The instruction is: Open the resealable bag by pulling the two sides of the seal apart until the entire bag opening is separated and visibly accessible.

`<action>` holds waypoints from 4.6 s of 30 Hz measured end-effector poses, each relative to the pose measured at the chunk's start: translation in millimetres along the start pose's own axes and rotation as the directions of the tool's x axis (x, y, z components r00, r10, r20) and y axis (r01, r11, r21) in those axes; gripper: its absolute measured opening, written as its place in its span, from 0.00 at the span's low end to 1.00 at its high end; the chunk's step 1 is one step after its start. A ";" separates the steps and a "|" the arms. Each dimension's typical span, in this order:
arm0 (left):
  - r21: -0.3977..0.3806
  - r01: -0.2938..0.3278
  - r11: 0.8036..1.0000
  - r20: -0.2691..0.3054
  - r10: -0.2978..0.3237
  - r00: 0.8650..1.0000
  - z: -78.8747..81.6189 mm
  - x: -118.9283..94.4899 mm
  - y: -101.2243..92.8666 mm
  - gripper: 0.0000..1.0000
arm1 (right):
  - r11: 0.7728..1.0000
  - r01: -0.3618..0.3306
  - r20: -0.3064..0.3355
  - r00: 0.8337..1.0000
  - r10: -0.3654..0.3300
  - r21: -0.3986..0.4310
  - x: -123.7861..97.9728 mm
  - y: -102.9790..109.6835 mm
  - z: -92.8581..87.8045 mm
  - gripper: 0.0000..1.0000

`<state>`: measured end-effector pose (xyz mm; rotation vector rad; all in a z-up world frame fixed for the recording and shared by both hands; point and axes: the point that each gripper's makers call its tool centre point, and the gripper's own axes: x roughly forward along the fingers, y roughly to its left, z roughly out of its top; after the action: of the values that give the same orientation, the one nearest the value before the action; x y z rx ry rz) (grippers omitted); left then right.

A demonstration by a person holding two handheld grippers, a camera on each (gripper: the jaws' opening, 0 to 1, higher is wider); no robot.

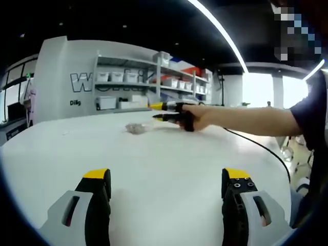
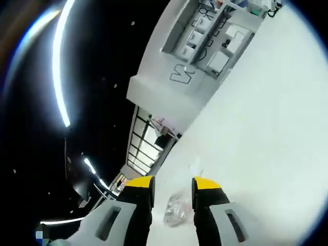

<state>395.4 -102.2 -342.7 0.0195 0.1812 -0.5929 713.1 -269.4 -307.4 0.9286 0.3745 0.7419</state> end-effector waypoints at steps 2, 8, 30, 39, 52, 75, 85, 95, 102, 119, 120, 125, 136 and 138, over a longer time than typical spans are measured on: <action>0.001 -0.001 1.000 0.000 0.001 1.000 0.0 -0.4 -0.4 0.88 | 1.000 0.005 -0.009 1.000 -0.005 -0.015 -3.3 1.1 -5.2 0.25; 0.003 -0.001 1.000 0.000 0.001 1.000 0.2 -0.6 -0.2 0.88 | 0.999 0.004 -0.019 1.000 -0.004 -0.042 -10.5 4.0 -10.7 0.25; 0.002 -0.005 1.000 0.002 0.005 1.000 0.7 0.8 2.3 0.88 | 0.903 -0.044 -0.175 0.984 -0.035 -0.427 -32.4 22.6 -62.2 0.35; 0.002 -0.008 1.000 -0.002 0.008 1.000 -0.1 0.9 3.1 0.88 | 0.843 -0.071 -0.201 0.979 -0.045 -0.534 -36.4 26.6 -74.3 0.51; 0.003 -0.008 1.000 -0.002 0.008 1.000 -0.2 0.4 2.9 0.87 | 0.788 -0.104 -0.218 0.975 -0.039 -0.607 -41.8 28.9 -80.2 0.68; -0.004 -0.012 1.000 0.004 0.012 1.000 0.4 0.7 2.9 0.87 | 0.724 -0.144 -0.242 0.970 -0.032 -0.675 -59.4 30.2 -86.5 0.99; -0.006 -0.013 1.000 0.007 0.013 1.000 0.9 0.6 3.5 0.87 | 0.712 -0.157 -0.250 0.968 -0.026 -0.684 -88.5 38.7 -99.3 0.99; -0.004 -0.011 1.000 0.004 0.011 1.000 0.4 1.2 3.9 0.87 | 0.709 -0.165 -0.250 0.968 -0.017 -0.685 -121.6 45.9 -106.5 0.99; -0.002 -0.010 1.000 -0.001 0.010 1.000 -1.0 1.0 1.4 0.87 | 0.707 -0.159 -0.239 0.971 -0.015 -0.690 -135.6 47.2 -105.8 0.99; -0.001 -0.014 1.000 -0.007 0.014 1.000 -2.6 0.9 0.7 0.87 | 0.705 -0.156 -0.228 0.974 -0.008 -0.691 -162.5 56.9 -115.4 0.98; -0.002 -0.013 1.000 -0.007 0.013 1.000 -2.7 0.8 0.3 0.87 | 0.704 -0.154 -0.228 0.974 -0.012 -0.693 -165.1 56.6 -116.3 0.98; 0.001 -0.014 1.000 -0.006 0.014 1.000 -2.6 0.8 0.5 0.88 | 0.664 -0.161 -0.251 0.967 -0.042 -0.730 -180.4 57.0 -129.4 1.00; 0.011 -0.024 1.000 -0.012 0.024 1.000 -3.6 1.6 2.9 0.88 | 0.598 -0.119 -0.207 0.975 -0.079 -0.792 -186.6 55.6 -130.0 1.00; 0.010 -0.026 1.000 -0.011 0.026 1.000 -3.4 1.4 3.2 0.88 | 0.602 -0.121 -0.203 0.977 -0.070 -0.789 -187.5 57.8 -130.2 1.00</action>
<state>397.8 -100.1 -346.4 0.0350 0.1885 -0.5677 482.2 -305.8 -335.7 -0.0211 0.1697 0.9238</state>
